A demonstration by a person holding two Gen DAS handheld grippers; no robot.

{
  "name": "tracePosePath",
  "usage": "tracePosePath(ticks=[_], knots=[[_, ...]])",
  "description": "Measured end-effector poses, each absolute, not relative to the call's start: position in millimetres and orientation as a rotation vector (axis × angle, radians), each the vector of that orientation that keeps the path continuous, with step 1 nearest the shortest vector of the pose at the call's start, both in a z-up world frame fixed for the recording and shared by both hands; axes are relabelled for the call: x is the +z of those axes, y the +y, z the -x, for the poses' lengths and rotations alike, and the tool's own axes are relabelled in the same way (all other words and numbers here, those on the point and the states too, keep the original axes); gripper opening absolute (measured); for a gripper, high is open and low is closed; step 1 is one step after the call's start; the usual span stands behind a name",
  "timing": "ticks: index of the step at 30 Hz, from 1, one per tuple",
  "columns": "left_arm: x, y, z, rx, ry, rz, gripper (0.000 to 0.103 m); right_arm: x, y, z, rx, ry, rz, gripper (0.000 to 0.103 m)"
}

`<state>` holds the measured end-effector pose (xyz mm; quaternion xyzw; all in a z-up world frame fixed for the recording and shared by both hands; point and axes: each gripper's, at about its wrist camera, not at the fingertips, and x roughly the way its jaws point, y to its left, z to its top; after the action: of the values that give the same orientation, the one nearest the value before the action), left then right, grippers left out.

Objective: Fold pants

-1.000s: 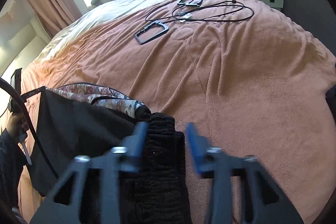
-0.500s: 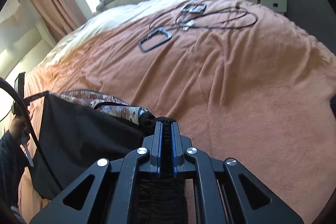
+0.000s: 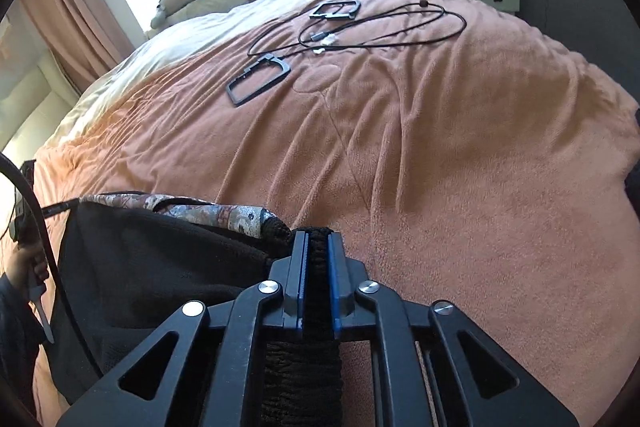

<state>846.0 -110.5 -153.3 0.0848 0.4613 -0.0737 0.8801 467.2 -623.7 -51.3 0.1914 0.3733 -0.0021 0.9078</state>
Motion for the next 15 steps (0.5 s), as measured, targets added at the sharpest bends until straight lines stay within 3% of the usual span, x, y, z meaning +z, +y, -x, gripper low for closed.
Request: tracePosePath(ticks=[1,3,4,5,15], knots=[[-154.7,-110.5,-844.4,-0.15,0.971,-0.181,0.018,-49.7,-624.1,-464.6,-0.011,0.77,-0.394,0.015],[-151.5,-107.5,-837.6,-0.154,0.969,-0.172,0.049,-43.6,-627.4,-459.0,-0.019,0.752,-0.382,0.034],[-147.3,-105.1,-832.5,-0.16,0.957,-0.164,0.057,-40.8,-628.2,-453.9,-0.011,0.739,-0.385,0.056],[-142.9,-103.3,-828.2,-0.161,0.945,-0.162,0.065,-37.9,-629.5,-447.7,-0.007,0.721,-0.392,0.067],[-100.2,-66.8,-765.4,-0.177,0.915,-0.114,0.066,-31.0,-641.6,-383.9,0.038,0.683,-0.479,0.068]])
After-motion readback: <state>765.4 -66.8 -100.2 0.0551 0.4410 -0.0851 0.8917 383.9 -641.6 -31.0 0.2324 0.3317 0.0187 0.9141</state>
